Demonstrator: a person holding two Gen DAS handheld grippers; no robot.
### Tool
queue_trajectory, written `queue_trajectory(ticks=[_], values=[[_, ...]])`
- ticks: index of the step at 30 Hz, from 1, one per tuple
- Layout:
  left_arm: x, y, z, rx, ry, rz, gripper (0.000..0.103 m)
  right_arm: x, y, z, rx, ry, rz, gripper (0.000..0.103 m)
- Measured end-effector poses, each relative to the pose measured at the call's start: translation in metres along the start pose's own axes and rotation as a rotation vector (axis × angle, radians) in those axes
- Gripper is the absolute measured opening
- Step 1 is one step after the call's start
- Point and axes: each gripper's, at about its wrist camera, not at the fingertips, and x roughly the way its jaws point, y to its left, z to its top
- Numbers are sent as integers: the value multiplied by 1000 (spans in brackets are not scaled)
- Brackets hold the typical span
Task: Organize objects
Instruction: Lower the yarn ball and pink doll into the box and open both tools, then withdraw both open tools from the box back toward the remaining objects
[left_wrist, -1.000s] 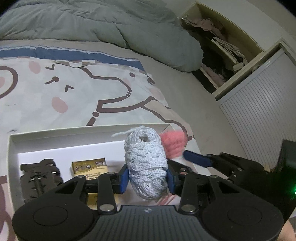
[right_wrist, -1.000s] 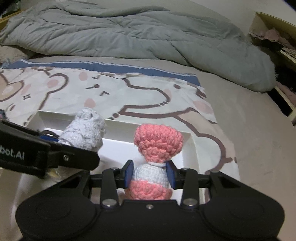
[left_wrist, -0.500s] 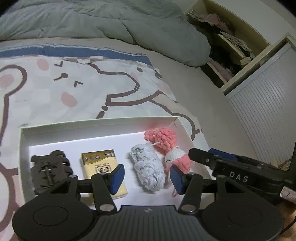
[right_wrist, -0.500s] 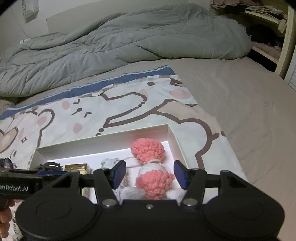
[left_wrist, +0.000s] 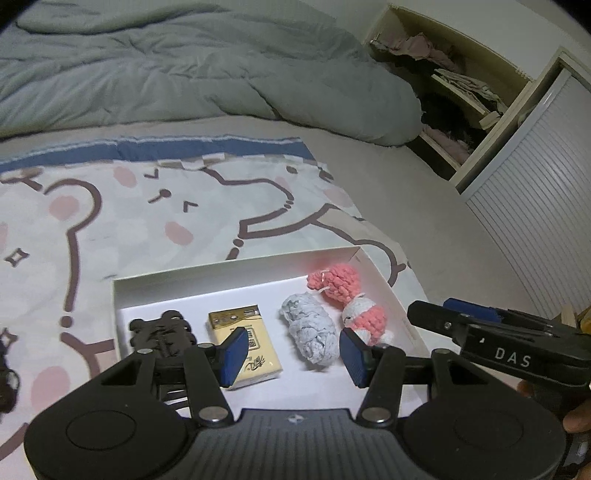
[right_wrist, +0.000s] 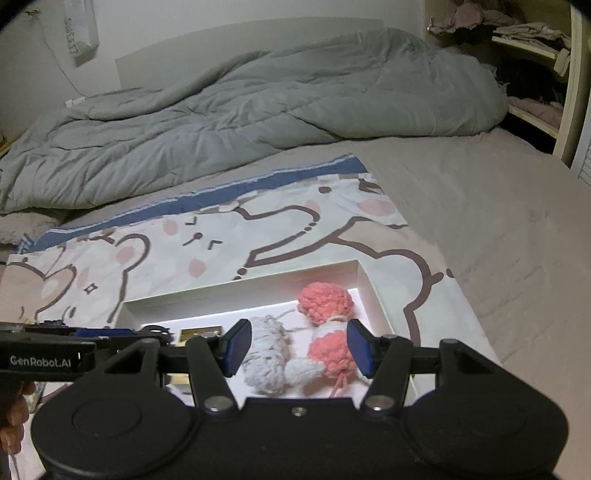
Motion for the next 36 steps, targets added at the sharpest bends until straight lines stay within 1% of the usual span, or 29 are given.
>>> queue_trajectory(ticks=[9, 14, 17, 23, 24, 25, 26, 27, 31, 32, 33, 36], values=[[-53, -9, -7, 48, -52, 45, 55, -51, 15, -9, -10, -65, 24, 59], [-81, -12, -15, 66, -73, 74, 55, -77, 21, -13, -13, -94, 3, 59], [-97, -14, -21, 81, -86, 94, 55, -88, 25, -19, -18, -96, -19, 63], [-124, -14, -35, 118, -111, 118, 58, -108, 30, -34, -19, -113, -25, 65], [-127, -14, -38, 124, -113, 119, 64, -111, 31, -36, -18, -118, -25, 67], [-132, -12, -41, 125, -118, 122, 73, -114, 32, -39, -17, -123, -25, 68], [-135, -12, -44, 125, -123, 126, 76, -117, 34, -41, -18, -128, -25, 71], [-138, -11, -47, 128, -129, 129, 79, -120, 35, -44, -20, -132, -27, 73], [-149, -7, -58, 139, -139, 145, 85, -129, 40, -53, -23, -135, -34, 76], [-151, -7, -60, 143, -141, 150, 88, -131, 41, -55, -21, -136, -37, 77], [-152, -6, -62, 146, -146, 156, 93, -133, 42, -57, -20, -138, -40, 77], [-155, -4, -69, 162, -156, 172, 97, -139, 45, -64, -24, -143, -50, 81]])
